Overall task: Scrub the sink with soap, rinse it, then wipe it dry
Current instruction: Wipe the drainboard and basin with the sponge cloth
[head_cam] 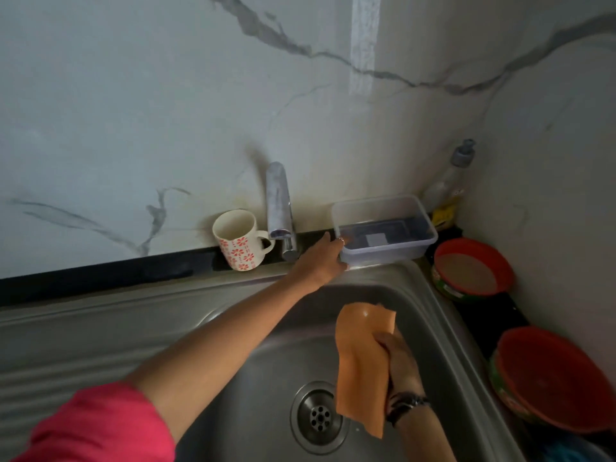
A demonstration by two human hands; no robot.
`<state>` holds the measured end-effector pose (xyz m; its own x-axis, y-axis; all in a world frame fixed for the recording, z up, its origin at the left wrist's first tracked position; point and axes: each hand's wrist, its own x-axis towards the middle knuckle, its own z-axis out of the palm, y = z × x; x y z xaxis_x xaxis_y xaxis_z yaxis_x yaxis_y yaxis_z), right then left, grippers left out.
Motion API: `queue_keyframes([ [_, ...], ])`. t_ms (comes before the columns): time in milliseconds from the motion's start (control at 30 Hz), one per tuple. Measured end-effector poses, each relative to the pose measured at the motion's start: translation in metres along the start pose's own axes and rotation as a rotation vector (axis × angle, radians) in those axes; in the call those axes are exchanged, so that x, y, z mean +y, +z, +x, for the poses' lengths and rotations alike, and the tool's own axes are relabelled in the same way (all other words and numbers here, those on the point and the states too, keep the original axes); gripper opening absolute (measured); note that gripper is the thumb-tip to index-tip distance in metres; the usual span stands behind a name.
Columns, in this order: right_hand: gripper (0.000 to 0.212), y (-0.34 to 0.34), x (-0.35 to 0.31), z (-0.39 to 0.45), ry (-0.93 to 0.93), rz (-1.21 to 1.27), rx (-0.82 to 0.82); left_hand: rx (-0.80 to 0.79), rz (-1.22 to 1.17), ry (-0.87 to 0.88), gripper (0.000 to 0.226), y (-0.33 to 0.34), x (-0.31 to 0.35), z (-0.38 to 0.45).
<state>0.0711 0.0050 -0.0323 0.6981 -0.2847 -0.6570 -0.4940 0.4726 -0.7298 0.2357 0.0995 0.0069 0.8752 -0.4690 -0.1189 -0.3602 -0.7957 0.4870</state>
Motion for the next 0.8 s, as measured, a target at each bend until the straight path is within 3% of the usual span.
queue_keyframes([
  [100,0.036,-0.001,-0.001,0.0,-0.077,-0.04,-0.006,0.107,-0.002,0.081,0.021,-0.001,0.0,0.01],
  [233,0.017,-0.001,-0.009,-0.006,-0.171,-0.055,-0.012,0.15,-0.106,0.141,0.023,-0.015,0.001,0.014],
  [367,0.025,0.012,-0.002,0.003,-0.495,-0.193,-0.021,0.253,-0.267,0.179,0.019,-0.038,0.003,0.008],
  [500,0.043,0.041,-0.003,0.04,-1.029,-0.921,-0.009,0.328,-0.38,0.163,0.019,-0.063,0.014,0.0],
  [567,0.043,0.065,-0.003,0.059,-1.249,-1.138,-0.03,0.345,-0.425,0.169,0.027,-0.069,0.015,-0.001],
  [633,0.035,0.091,-0.004,0.07,-1.292,-1.252,-0.092,0.347,-0.443,0.166,0.032,-0.072,0.013,-0.001],
  [700,0.042,0.112,-0.004,0.079,-1.258,-1.473,-0.226,0.332,-0.42,0.159,0.028,-0.074,0.01,-0.001],
  [800,0.048,0.128,0.001,0.083,-1.263,-1.798,-0.151,0.327,-0.403,0.184,0.018,-0.076,0.007,-0.003],
])
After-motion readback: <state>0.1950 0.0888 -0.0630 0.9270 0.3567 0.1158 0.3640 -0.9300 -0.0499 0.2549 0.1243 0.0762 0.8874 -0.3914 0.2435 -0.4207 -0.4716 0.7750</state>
